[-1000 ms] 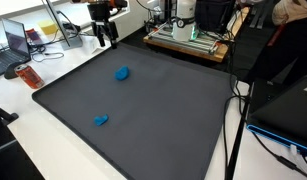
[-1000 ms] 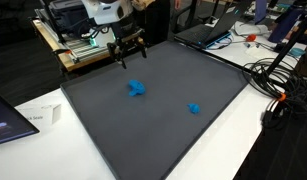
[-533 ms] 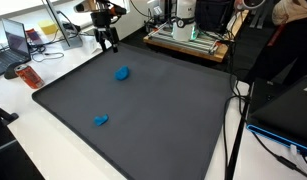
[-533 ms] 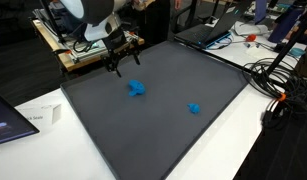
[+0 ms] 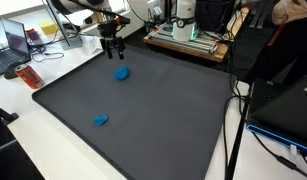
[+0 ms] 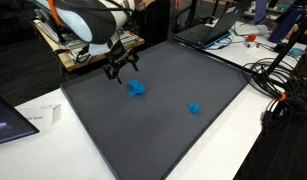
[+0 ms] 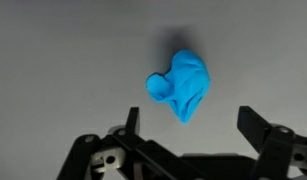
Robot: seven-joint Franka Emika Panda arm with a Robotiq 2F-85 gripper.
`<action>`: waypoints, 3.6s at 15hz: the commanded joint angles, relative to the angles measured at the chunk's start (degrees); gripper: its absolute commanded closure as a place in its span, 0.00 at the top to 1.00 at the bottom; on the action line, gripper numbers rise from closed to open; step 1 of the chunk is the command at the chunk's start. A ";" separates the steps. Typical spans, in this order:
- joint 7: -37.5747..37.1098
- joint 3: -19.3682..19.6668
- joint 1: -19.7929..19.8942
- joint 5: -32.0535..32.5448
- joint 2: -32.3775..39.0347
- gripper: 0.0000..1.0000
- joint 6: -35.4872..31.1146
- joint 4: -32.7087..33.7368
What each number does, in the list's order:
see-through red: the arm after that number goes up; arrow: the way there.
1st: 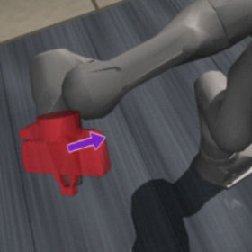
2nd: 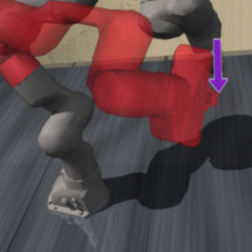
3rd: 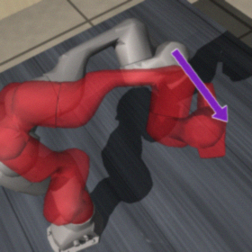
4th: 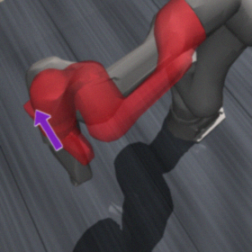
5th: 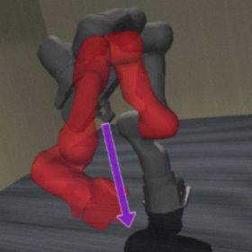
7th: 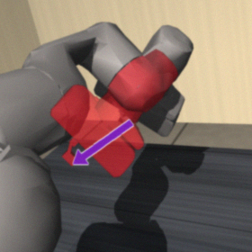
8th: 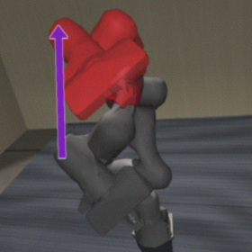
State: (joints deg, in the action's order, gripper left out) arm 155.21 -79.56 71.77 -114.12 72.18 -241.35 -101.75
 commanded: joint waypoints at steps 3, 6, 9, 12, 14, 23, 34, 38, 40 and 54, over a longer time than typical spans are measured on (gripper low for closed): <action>1.73 3.22 -1.03 -4.19 -3.87 1.00 3.25 0.40; 2.34 3.58 -1.59 -4.02 -4.03 1.00 2.24 1.03; 2.83 2.32 -0.81 -2.29 -1.24 1.00 -1.02 2.33; 2.73 -0.94 1.46 0.32 0.97 1.00 -2.51 1.10; 2.72 -1.75 2.44 0.36 1.45 1.00 -2.07 -0.10; 2.15 -2.07 3.85 2.34 3.95 1.00 -1.57 -2.07; -7.97 6.20 -3.11 -7.16 -12.93 1.00 11.80 -0.42; -15.97 8.97 -6.14 -8.77 -18.14 1.00 17.38 -0.71; -22.15 11.52 -8.58 -8.28 -21.96 1.00 20.36 -1.50; -48.58 38.49 -43.69 -17.12 -31.17 1.00 8.33 4.63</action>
State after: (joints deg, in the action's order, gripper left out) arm 108.99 -47.80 34.79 -127.92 42.86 -229.95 -99.84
